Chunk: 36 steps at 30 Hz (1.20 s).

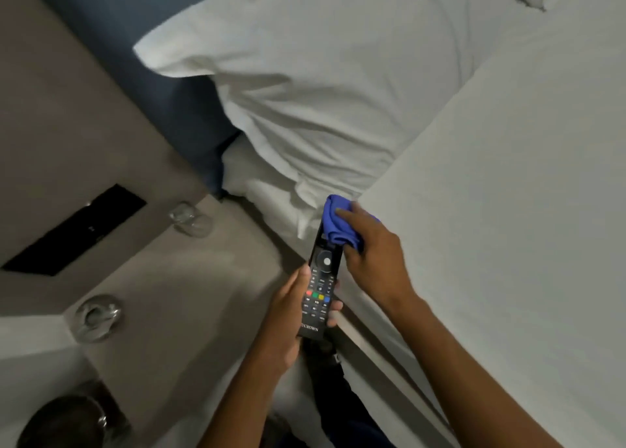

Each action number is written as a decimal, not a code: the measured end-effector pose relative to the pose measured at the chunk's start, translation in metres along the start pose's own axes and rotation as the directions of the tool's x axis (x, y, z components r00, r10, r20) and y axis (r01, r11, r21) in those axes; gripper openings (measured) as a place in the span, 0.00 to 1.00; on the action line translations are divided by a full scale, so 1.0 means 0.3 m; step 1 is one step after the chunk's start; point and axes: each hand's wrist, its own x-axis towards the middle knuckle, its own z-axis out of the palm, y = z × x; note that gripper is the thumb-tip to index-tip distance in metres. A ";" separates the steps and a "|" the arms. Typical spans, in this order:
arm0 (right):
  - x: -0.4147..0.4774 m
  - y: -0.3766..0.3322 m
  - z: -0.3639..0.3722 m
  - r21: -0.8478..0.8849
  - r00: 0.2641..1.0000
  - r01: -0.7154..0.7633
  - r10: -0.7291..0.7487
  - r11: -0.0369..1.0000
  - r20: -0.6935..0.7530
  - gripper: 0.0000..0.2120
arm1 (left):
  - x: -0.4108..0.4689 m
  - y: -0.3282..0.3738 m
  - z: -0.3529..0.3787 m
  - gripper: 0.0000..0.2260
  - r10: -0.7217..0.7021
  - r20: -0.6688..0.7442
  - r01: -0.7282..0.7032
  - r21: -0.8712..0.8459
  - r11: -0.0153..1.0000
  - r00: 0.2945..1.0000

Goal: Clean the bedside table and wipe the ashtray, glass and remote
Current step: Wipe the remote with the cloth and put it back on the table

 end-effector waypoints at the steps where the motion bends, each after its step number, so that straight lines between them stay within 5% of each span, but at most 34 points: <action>1: 0.004 -0.030 0.055 -0.019 0.998 0.003 -0.002 1.000 0.057 0.26 | -0.015 0.018 -0.038 0.16 0.024 -0.039 -0.023 0.015 1.000 0.999; 9: -0.170 -0.312 0.414 0.082 0.953 0.123 -0.141 0.989 0.267 0.25 | -0.106 0.070 -0.356 0.14 0.130 -0.364 -0.230 -0.246 0.941 0.922; 12: -0.265 -0.347 0.513 0.148 0.915 0.151 -0.195 0.977 0.354 0.25 | -0.144 0.070 -0.499 0.19 0.045 -0.409 -0.259 -0.486 0.835 0.911; 17: -0.380 -0.349 0.579 0.171 0.826 0.211 -0.269 0.962 0.495 0.28 | -0.200 0.033 -0.679 0.29 -0.084 -0.471 -0.252 -0.605 0.755 0.878; 20: -0.401 -0.330 0.576 0.139 0.761 0.196 -0.240 0.971 0.603 0.26 | -0.231 0.005 -0.749 0.17 -0.107 -0.489 -0.282 -0.652 0.703 0.866; 22: -0.396 -0.332 0.574 0.085 0.751 0.119 -0.146 0.989 0.644 0.24 | -0.268 -0.013 -0.785 0.09 -0.095 -0.526 -0.306 -0.622 0.721 0.845; 25: -0.358 -0.359 0.577 0.085 0.830 -0.009 -0.040 0.996 0.557 0.25 | -0.322 -0.040 -0.806 0.13 -0.083 -0.580 -0.216 -0.426 0.879 0.810; 29: -0.279 -0.437 0.652 0.106 0.882 0.124 -0.158 0.987 0.444 0.22 | -0.369 -0.070 -0.799 0.14 -0.006 -0.516 -0.171 -0.296 0.940 0.857; 32: -0.230 -0.485 0.727 0.074 0.851 0.279 -0.282 0.957 0.442 0.26 | -0.372 -0.084 -0.777 0.13 0.004 -0.453 -0.172 -0.331 0.928 0.892; 36: -0.235 -0.500 0.784 -0.031 0.724 0.421 -0.315 0.907 0.614 0.27 | -0.349 -0.083 -0.758 0.14 -0.001 -0.447 -0.185 -0.372 0.909 0.894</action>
